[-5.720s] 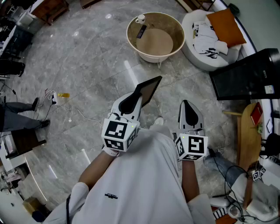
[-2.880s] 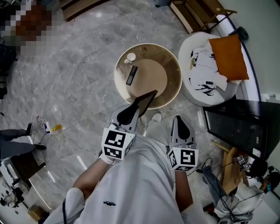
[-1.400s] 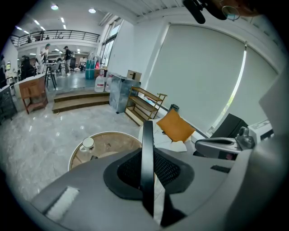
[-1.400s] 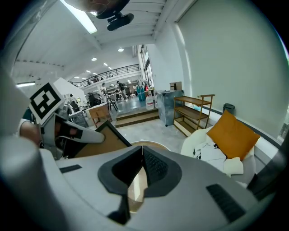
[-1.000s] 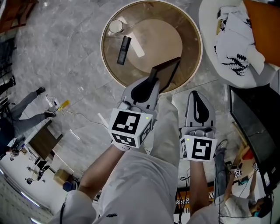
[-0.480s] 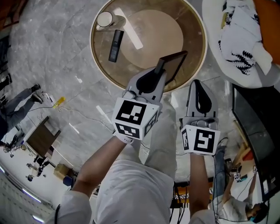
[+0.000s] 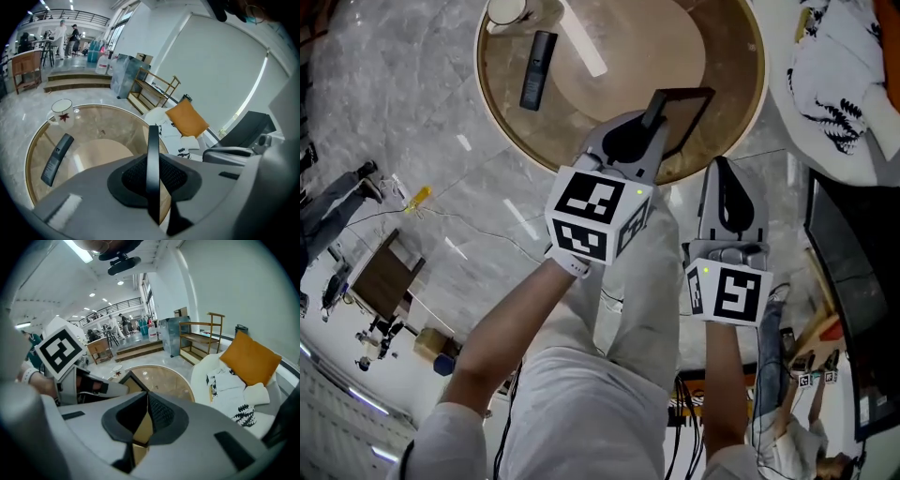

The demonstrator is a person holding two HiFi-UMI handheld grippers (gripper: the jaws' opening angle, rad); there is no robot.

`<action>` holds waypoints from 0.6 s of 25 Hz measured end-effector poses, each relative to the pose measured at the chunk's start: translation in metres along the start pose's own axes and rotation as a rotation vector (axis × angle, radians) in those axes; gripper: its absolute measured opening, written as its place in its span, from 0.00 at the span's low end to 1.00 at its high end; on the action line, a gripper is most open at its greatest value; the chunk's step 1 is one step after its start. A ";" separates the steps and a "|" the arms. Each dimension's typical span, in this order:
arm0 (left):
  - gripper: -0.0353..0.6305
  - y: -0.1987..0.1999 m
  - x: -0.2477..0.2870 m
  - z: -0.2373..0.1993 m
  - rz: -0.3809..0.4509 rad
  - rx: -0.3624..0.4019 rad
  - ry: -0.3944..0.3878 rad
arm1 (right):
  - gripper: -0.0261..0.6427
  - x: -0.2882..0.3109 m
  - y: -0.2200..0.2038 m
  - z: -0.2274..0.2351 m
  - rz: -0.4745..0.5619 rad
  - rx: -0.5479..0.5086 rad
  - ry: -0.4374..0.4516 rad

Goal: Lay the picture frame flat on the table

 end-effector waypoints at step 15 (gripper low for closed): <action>0.18 -0.019 0.015 -0.036 0.026 0.020 0.057 | 0.05 0.012 -0.024 -0.013 -0.022 -0.037 0.011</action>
Point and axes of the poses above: the fingertips, and each gripper's own axes: x forward along the fingers, z to its right, y out of its top, the point moved 5 cm from there along -x, backward along the fingers, and after that the axes turned 2 degrees about z, right-handed, at the moved point
